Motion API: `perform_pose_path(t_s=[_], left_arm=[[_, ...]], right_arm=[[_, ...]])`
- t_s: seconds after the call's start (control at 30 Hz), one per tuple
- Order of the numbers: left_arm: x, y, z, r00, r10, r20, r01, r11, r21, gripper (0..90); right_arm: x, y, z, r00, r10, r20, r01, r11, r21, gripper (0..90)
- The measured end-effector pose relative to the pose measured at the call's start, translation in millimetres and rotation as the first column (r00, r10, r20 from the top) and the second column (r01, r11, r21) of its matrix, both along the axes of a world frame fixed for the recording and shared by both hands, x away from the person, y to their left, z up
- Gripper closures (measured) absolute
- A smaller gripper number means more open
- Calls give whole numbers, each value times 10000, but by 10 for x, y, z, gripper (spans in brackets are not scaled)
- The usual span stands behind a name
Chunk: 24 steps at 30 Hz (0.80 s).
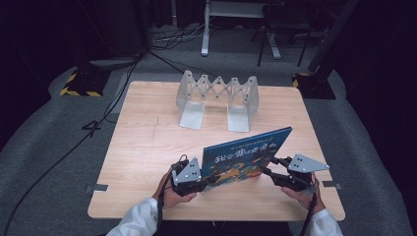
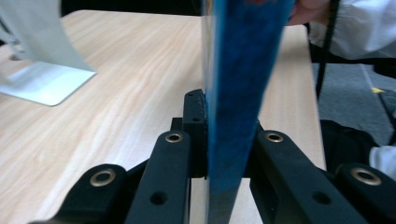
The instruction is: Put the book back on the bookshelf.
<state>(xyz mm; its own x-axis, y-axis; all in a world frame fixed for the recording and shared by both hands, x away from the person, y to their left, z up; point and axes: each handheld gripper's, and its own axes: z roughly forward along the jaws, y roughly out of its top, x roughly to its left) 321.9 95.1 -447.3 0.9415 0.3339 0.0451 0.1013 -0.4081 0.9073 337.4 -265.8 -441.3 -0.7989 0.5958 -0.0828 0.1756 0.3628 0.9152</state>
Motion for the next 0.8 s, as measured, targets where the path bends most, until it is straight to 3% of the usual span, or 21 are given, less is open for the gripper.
perform_pose_path(t_s=[0.13,0.2,0.3,0.37,0.63,0.8], left_arm=[[10,19,30,10000,29,93,-27,9999,-125,787],[4,22,97,9996,82,276,-66,9984,-568,773],[-18,21,196,9988,136,480,-97,9966,-815,769],[-31,20,251,9975,143,692,-85,9965,-834,769],[-22,0,263,9970,237,741,-165,9952,-959,765],[-21,-24,285,9963,53,863,38,9944,-1053,653]], right_arm=[[27,11,-5,10000,52,-70,-52,9999,93,581],[32,15,0,9999,30,-127,-29,10000,82,586],[38,5,-1,9998,35,-183,-33,9999,111,595],[37,-2,-1,9997,90,-205,-87,9999,119,595],[38,10,6,9996,-11,-288,14,9999,117,596],[54,29,5,9996,-14,-284,18,9999,124,596]])
